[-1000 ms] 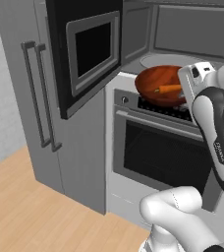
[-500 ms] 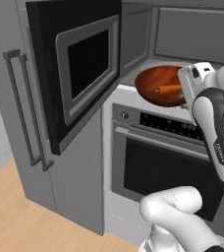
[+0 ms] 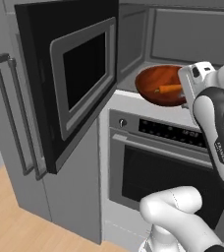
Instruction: Pick the carrot from the sink and place it in the bowl. Then pick the bowl and place it in the microwave. Then close the microwave door and press the start button.
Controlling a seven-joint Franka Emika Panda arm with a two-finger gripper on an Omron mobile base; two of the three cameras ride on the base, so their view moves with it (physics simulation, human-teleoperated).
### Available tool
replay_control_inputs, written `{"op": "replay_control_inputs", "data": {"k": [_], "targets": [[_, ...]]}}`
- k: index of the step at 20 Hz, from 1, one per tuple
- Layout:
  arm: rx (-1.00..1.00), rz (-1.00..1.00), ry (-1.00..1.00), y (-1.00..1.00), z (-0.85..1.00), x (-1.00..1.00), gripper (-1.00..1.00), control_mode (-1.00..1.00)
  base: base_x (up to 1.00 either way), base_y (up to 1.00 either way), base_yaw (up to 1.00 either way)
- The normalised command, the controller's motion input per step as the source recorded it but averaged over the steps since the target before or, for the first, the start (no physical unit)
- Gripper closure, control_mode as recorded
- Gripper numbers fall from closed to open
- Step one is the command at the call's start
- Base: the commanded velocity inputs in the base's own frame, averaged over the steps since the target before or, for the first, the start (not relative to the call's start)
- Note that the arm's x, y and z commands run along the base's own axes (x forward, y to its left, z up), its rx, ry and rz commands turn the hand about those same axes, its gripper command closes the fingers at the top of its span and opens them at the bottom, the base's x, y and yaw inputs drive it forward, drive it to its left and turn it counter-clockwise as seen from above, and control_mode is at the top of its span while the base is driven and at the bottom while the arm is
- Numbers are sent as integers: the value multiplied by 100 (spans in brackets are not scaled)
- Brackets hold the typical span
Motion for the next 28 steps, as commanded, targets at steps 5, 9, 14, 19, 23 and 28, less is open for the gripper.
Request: {"op": "replay_control_inputs", "data": {"k": [5, 9, 14, 19, 23, 28], "targets": [[0, 0, 0, 0, 0, 0, 100, 100, 21, -1, 5], [0, 0, 0, 0, 0, 0, 100, 100, 7, -3, 21], [0, 0, 0, 0, 0, 0, 100, 100, 5, 0, 20], [0, 0, -1, 0, 6, 0, 100, -100, 0, 0, 10], [0, -8, -2, -2, 43, -15, 100, -100, 0, 0, 0], [0, -31, 0, 0, 28, 1, 100, -100, 0, 0, 0]]}}
